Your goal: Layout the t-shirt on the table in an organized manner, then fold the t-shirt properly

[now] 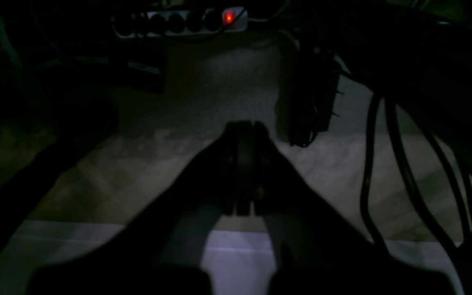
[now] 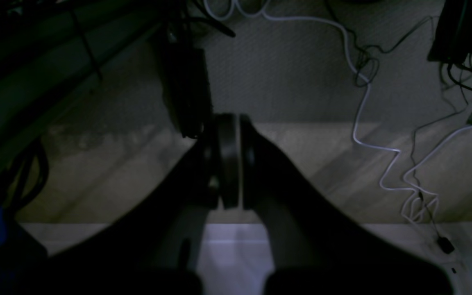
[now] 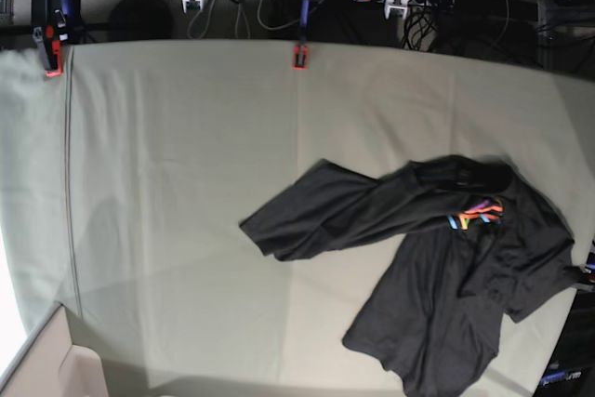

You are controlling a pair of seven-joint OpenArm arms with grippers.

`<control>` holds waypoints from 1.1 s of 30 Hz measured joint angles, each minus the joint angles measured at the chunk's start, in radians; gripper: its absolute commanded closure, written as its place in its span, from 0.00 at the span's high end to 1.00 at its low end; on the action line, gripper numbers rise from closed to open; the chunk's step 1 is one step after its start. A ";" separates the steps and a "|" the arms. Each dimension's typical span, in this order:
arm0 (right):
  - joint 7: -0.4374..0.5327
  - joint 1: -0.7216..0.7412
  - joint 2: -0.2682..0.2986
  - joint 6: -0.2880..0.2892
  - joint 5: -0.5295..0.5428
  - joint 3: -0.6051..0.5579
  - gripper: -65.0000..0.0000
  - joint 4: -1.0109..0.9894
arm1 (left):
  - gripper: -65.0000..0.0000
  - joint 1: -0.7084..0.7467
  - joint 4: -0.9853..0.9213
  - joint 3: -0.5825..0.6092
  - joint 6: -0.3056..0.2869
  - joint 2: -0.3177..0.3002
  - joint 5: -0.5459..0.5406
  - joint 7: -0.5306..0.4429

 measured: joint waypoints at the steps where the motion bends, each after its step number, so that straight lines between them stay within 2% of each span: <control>1: 0.000 0.000 0.000 0.002 0.000 0.000 0.00 0.000 | 0.00 0.000 0.000 0.000 0.000 0.000 0.000 0.000; 33: 0.007 -0.026 0.000 0.005 0.000 0.000 0.00 0.003 | 0.00 0.039 0.005 -0.003 0.000 -0.006 -0.001 -0.003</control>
